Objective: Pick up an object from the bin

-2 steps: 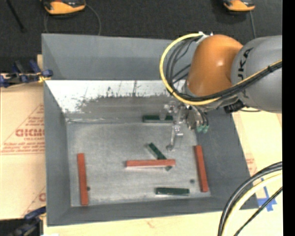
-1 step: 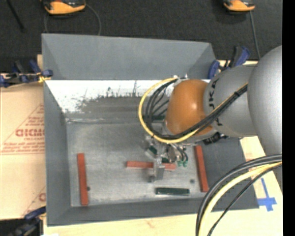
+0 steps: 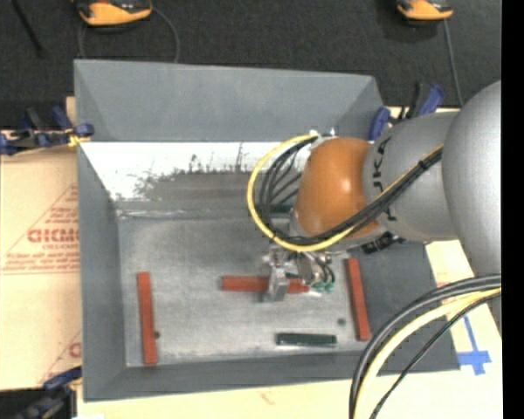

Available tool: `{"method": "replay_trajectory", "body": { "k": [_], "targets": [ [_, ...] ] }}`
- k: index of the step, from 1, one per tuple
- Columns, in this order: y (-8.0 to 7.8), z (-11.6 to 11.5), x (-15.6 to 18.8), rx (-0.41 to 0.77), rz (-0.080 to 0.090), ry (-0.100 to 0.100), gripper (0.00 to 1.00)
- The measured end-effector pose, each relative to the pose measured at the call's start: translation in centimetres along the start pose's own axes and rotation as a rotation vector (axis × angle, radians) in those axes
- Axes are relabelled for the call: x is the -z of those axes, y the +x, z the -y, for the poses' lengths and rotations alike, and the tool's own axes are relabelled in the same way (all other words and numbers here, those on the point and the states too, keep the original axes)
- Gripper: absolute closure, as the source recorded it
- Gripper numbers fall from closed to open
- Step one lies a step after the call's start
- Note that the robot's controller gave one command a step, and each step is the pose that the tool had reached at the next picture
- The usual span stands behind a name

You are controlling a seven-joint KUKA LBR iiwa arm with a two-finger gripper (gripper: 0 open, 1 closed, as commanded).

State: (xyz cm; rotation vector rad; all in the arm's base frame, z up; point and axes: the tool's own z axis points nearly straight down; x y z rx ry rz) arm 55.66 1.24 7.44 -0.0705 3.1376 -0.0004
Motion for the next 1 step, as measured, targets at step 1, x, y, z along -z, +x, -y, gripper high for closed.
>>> {"method": "replay_trajectory", "body": {
  "k": [1],
  "targets": [
    [-1.65,-1.64,14.40,0.458,0.007,0.001,1.00]
  ]
}}
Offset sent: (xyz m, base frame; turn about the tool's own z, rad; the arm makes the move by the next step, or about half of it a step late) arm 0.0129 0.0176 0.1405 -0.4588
